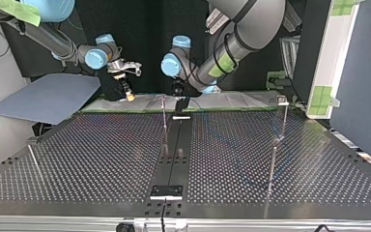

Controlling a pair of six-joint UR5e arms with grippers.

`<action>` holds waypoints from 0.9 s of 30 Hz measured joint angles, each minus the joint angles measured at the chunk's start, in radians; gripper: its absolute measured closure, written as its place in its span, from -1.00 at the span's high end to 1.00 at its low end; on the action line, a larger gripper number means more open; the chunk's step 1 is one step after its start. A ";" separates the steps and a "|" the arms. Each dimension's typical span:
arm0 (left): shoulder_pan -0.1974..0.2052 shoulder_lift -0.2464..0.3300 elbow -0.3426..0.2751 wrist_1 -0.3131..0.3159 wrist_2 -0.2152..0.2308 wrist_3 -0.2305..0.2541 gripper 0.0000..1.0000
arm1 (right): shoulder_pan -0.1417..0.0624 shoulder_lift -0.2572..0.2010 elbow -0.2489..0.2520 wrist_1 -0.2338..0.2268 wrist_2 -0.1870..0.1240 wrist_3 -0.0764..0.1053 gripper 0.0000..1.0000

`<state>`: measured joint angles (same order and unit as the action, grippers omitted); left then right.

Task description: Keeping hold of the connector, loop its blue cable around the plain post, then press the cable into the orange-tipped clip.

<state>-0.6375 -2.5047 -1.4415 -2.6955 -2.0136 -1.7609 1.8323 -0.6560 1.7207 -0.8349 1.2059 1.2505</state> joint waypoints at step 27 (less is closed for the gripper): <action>0.085 -0.042 0.105 -0.075 0.092 -0.051 -0.85 | -0.020 0.000 -0.032 0.022 0.000 0.003 -1.00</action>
<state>-0.5529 -2.5467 -1.3364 -2.7708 -1.9219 -1.8121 1.8121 -0.6560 1.6883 -0.8129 1.2062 1.2539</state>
